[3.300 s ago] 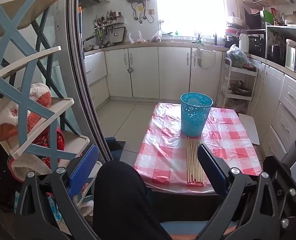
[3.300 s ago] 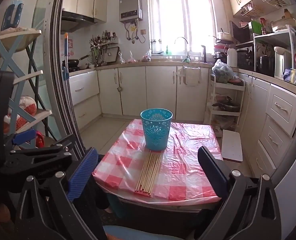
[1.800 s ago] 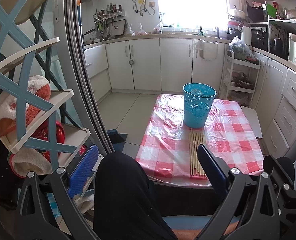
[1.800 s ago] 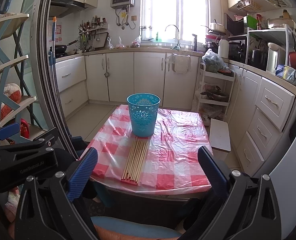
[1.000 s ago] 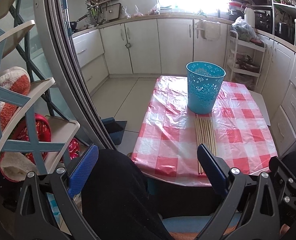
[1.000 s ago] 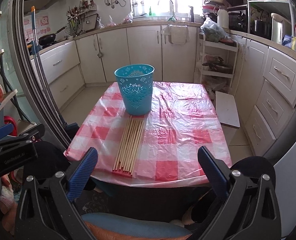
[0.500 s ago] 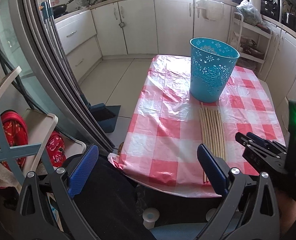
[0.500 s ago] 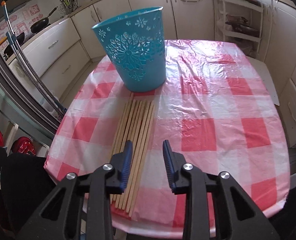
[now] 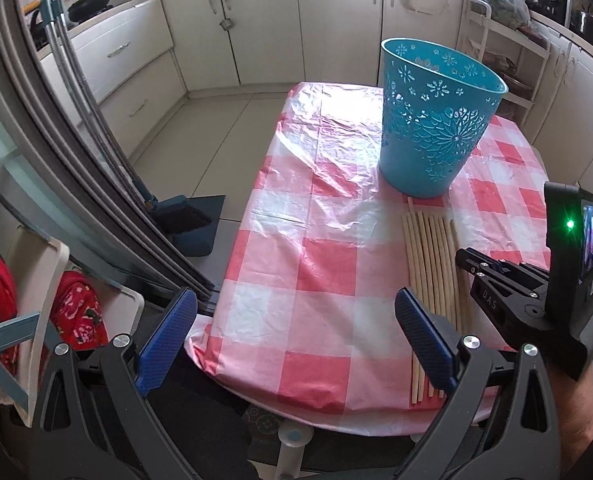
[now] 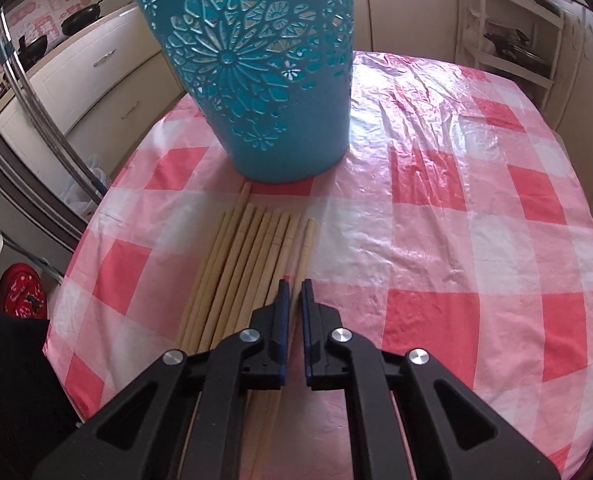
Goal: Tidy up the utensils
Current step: 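Lower the right gripper onto a single wooden chopstick and close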
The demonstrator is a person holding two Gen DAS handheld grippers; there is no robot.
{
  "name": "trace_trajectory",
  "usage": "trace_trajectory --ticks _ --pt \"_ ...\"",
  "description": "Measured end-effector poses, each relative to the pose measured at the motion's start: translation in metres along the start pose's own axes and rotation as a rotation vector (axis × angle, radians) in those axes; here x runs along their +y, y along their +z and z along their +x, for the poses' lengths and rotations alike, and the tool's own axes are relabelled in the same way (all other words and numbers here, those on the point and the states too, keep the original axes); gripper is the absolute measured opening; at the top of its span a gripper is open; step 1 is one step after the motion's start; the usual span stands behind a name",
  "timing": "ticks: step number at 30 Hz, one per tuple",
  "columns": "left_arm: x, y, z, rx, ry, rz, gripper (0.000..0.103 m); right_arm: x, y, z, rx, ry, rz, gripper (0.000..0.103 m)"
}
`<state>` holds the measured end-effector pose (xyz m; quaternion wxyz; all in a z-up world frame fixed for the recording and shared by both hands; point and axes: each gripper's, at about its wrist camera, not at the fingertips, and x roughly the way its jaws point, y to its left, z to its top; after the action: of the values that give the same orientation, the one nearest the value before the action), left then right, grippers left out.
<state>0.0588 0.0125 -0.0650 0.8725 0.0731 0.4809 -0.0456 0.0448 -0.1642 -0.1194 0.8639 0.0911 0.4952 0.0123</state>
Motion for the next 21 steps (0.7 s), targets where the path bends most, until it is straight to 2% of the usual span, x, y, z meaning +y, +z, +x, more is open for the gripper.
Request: trace_trajectory --ticks 4,8,10,21 --pt "-0.023 0.016 0.037 0.049 -0.023 0.035 0.095 -0.013 0.004 0.002 0.032 0.021 -0.06 0.006" --pt "-0.047 0.027 0.075 0.087 -0.005 0.062 0.095 -0.035 0.001 0.005 0.003 0.116 0.023 0.005" --pt "-0.056 0.032 0.092 0.111 -0.003 0.064 0.095 -0.041 0.0 0.003 -0.006 0.128 0.033 0.005" --pt "-0.068 0.04 0.132 0.176 -0.022 0.044 0.094 -0.047 0.003 0.005 -0.007 0.181 0.064 0.005"
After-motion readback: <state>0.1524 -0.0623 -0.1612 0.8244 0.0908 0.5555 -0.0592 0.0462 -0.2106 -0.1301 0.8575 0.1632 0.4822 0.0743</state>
